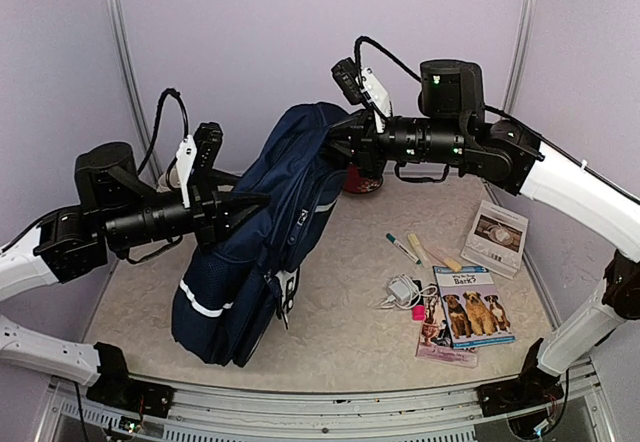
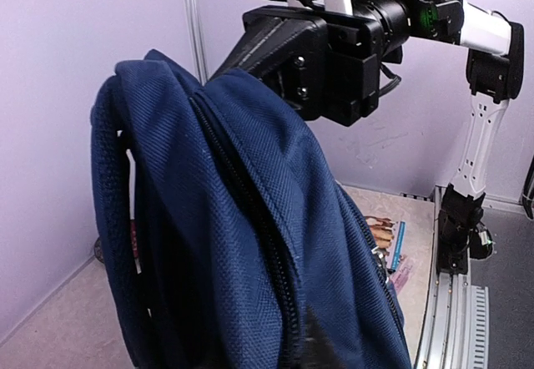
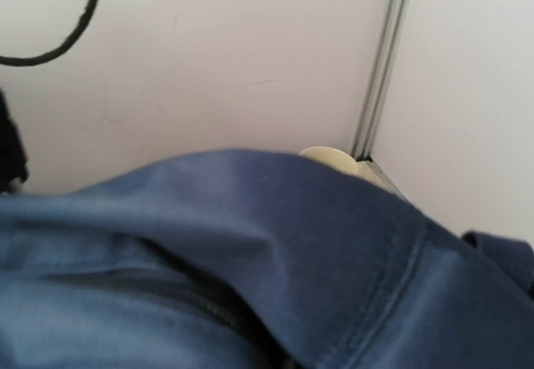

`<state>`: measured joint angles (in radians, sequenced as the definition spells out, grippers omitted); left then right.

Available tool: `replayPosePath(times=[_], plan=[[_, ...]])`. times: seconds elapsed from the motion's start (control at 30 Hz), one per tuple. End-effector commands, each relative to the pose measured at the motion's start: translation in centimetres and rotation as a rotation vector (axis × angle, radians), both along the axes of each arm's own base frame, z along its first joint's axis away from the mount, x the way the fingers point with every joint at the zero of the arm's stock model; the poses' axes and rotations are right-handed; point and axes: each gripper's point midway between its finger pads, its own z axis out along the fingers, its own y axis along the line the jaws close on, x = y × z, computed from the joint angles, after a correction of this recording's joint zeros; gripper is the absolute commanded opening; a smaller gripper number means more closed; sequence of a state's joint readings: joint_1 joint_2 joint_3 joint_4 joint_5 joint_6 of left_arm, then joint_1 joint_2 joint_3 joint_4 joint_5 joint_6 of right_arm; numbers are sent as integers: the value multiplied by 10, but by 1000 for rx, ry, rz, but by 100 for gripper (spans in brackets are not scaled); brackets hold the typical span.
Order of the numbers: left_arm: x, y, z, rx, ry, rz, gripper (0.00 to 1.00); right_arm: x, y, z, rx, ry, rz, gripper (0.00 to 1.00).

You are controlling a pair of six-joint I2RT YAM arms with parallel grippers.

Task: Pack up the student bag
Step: Pass from the right arm to the left

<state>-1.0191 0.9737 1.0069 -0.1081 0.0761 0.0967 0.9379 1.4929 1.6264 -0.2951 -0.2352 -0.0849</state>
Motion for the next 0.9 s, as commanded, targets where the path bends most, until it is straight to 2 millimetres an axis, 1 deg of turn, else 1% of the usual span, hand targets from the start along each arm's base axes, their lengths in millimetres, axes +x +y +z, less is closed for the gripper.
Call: replayPosePath(times=[0.0, 0.1, 0.13, 0.17, 0.2, 0.23, 0.27, 0.3, 0.33, 0.37, 0.43, 0.53, 0.63, 0.77, 0.87], plan=[[-6, 21, 35, -146, -74, 10, 0, -8, -12, 55, 134, -123, 11, 0], [-5, 28, 33, -150, -75, 31, 0, -5, -19, 50, 141, -114, 25, 0], [-4, 30, 34, -150, -76, 40, 0, -4, -22, 48, 145, -107, 39, 2], [-4, 33, 33, -150, -80, 46, 0, -3, -27, 45, 149, -96, 50, 16], [-5, 35, 35, -151, -92, 50, 0, -1, -36, 46, 161, -89, 64, 37], [-6, 39, 37, -161, -103, 52, 0, -3, -40, 43, 169, -81, 106, 57], [-8, 42, 40, -168, -117, 54, 0, -2, -55, 43, 187, -82, 148, 71], [-9, 45, 43, -180, -129, 53, 0, -6, -61, 35, 197, -66, 210, 80], [-11, 47, 45, -194, -136, 53, 0, -5, -79, 33, 218, -70, 246, 86], [-12, 49, 48, -207, -139, 47, 0, -7, -89, 27, 224, -74, 280, 91], [-18, 46, 50, -219, -138, 13, 0, -11, -107, 12, 222, -77, 333, 97], [-25, 44, 52, -236, -136, -28, 0, -10, -123, -5, 210, -65, 354, 99], [-24, 48, 60, -271, -147, -12, 0, 4, -124, -15, 199, -23, 279, 99], [-21, 53, 68, -314, -148, 19, 0, 19, -124, -20, 199, 47, 204, 99], [-25, 55, 65, -322, -158, 0, 0, 17, -125, -22, 197, 36, 195, 98]])
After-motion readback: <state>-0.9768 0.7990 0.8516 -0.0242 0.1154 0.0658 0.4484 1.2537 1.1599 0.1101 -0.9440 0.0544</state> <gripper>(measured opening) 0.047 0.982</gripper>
